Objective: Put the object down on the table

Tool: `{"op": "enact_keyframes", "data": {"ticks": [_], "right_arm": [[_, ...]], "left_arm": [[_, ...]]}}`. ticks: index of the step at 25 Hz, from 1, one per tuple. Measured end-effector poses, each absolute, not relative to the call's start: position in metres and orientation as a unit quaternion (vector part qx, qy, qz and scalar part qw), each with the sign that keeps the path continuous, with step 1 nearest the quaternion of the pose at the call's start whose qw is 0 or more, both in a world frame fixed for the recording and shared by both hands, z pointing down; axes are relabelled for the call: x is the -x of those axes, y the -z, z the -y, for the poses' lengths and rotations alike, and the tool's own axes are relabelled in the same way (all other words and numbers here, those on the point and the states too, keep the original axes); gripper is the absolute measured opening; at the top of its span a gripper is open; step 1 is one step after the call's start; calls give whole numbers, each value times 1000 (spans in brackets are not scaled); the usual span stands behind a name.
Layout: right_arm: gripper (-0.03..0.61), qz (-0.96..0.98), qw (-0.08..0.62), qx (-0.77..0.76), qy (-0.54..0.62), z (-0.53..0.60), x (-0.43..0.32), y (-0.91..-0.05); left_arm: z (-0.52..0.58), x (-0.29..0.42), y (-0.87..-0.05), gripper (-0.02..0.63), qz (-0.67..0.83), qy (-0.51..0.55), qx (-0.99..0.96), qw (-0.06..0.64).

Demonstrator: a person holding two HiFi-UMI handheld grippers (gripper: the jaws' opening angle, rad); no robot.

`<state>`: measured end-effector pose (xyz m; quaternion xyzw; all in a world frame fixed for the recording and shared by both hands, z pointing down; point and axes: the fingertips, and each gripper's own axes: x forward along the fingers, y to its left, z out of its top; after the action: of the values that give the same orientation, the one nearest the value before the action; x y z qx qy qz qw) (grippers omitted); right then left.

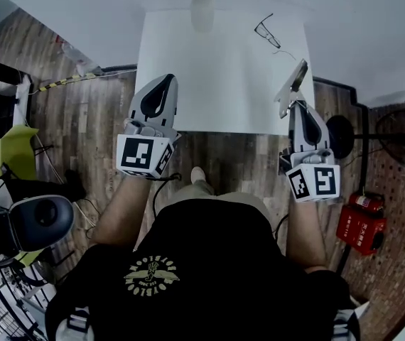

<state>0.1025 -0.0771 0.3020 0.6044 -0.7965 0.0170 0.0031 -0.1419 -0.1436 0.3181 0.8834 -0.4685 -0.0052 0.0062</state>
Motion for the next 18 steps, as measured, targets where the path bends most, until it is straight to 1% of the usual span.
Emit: {"op": "enact_keyframes", "data": {"ticks": [7, 18], "right_arm": [[2, 791, 2, -611, -19, 100, -85, -305], [2, 787, -1, -616, -28, 127, -109, -315]], "left_arm": [[171, 158, -332, 6, 459, 3, -888, 16], [192, 145, -339, 6, 467, -1, -884, 18]]}}
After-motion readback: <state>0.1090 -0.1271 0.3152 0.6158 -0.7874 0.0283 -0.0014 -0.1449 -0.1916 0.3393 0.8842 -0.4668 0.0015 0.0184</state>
